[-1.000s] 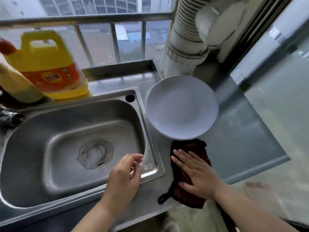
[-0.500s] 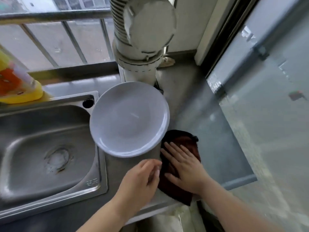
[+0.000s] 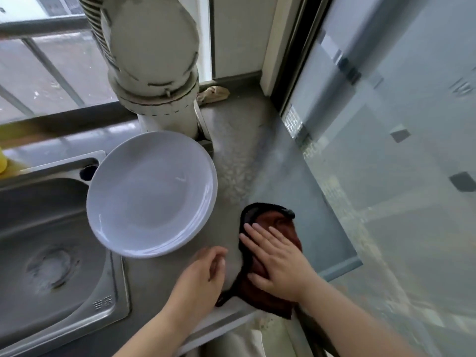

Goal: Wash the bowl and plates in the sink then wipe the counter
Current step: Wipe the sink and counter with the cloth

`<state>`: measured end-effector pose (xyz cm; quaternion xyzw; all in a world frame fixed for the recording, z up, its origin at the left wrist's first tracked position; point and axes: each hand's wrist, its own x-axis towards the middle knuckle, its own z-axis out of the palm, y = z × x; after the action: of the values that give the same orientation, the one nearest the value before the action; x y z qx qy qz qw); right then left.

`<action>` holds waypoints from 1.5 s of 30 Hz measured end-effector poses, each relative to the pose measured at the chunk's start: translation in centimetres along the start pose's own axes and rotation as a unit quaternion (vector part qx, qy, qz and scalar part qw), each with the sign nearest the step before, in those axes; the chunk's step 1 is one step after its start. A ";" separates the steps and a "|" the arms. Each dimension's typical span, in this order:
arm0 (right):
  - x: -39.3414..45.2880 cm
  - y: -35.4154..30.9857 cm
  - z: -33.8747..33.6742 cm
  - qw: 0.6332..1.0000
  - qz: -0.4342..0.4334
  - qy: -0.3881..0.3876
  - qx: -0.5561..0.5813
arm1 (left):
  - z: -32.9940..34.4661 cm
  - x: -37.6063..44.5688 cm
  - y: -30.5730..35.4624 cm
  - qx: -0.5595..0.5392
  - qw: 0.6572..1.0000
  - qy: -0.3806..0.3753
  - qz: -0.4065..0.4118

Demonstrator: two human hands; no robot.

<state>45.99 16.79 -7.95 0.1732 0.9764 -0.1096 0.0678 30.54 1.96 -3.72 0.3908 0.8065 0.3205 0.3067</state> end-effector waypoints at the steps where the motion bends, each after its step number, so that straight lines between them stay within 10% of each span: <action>1: -0.2 2.2 -0.3 0.999 0.044 0.007 -0.011 | -0.1 -0.1 -0.3 -0.003 1.000 0.000 -0.004; 5: 3.7 6.1 -1.8 0.964 0.265 -0.003 -0.002 | -1.0 -0.2 -1.7 -0.027 0.999 0.019 -0.026; 12: 13.7 3.0 -4.3 0.991 0.105 -0.036 0.071 | -1.1 -0.1 -3.3 0.002 1.000 0.009 -0.017; 16: 9.3 1.5 -4.1 0.977 0.188 0.059 0.085 | 0.2 0.1 -2.7 -0.021 0.999 0.025 -0.017; 28: 19.2 10.5 -4.7 0.940 0.339 0.024 0.030 | 2.6 4.1 -0.8 -0.062 0.997 0.035 0.028; 31: 22.6 8.5 -5.1 0.964 0.265 0.020 0.031 | 2.8 4.0 -0.8 -0.067 0.996 0.053 0.033; 35: 17.7 6.2 -3.8 0.993 0.119 0.003 0.009 | 3.3 3.8 -0.4 -0.049 0.997 0.055 0.030; 41: 4.9 6.0 -1.3 0.901 0.431 0.042 0.032 | 3.4 3.2 0.4 -0.033 0.999 0.028 0.034; 45: 4.6 -1.4 0.1 0.952 0.298 0.049 0.046 | 2.4 2.7 1.8 -0.073 0.997 0.017 0.033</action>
<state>41.21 17.03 -8.55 0.4641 0.8766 -0.1203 0.0411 31.73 5.77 -4.42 0.3885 0.7725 0.3954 0.3098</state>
